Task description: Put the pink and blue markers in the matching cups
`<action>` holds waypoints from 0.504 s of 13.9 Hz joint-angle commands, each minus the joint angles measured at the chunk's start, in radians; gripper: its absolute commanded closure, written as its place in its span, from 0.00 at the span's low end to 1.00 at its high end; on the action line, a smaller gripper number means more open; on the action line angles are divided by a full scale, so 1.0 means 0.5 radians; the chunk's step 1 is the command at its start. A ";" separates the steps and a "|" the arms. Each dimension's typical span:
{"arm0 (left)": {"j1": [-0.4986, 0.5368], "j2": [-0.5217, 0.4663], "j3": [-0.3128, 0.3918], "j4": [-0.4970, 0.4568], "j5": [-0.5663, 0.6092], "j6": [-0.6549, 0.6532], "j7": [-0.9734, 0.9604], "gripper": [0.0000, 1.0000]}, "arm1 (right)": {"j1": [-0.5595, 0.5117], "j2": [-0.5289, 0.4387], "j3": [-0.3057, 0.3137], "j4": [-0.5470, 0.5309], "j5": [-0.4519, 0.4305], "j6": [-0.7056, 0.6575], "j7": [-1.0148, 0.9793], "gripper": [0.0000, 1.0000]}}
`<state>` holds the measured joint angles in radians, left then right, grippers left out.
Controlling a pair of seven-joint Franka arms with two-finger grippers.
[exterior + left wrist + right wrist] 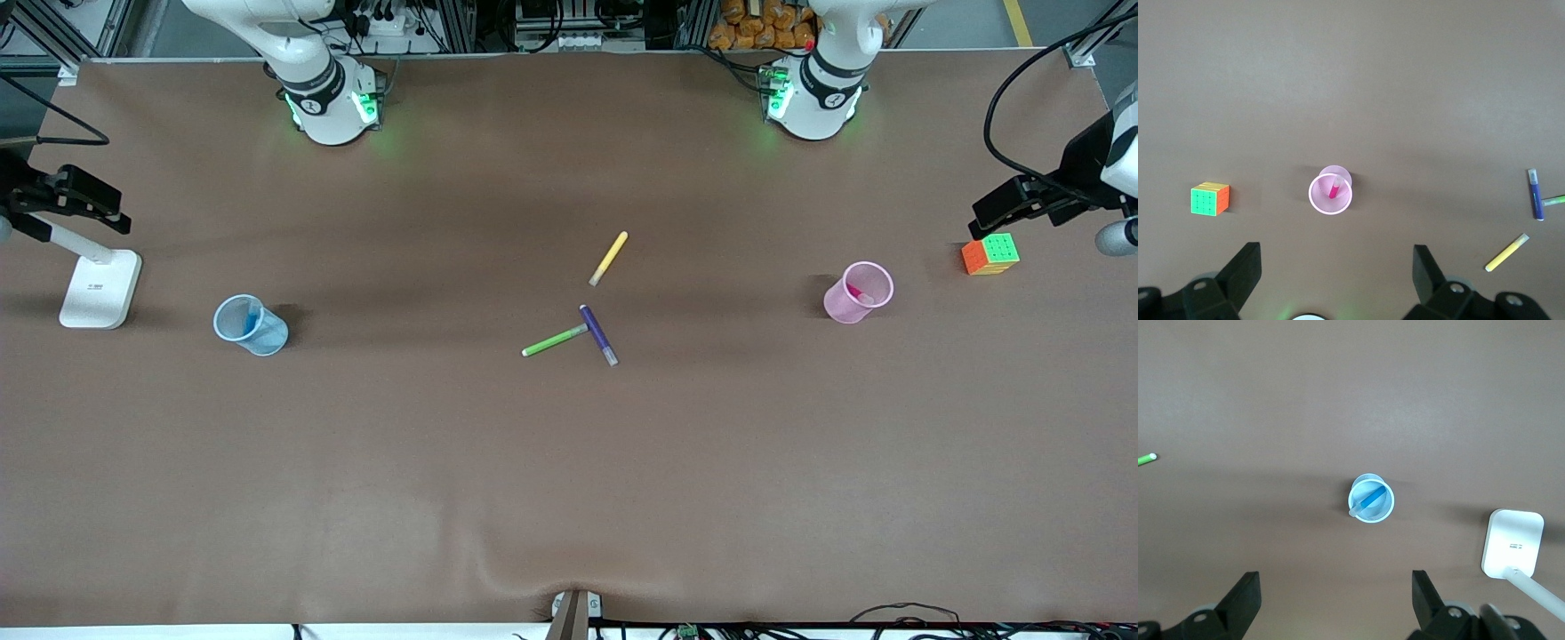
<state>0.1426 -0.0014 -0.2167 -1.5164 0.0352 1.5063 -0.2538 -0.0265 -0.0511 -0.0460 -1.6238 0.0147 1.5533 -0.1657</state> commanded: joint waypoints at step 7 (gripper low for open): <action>0.006 -0.019 -0.008 0.045 0.019 -0.074 0.035 0.00 | 0.010 -0.054 0.003 -0.047 0.001 0.010 -0.018 0.00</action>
<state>0.1425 -0.0016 -0.2170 -1.5058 0.0352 1.4908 -0.2533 -0.0233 -0.0511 -0.0453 -1.6238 0.0147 1.5550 -0.1659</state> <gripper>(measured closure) 0.000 0.000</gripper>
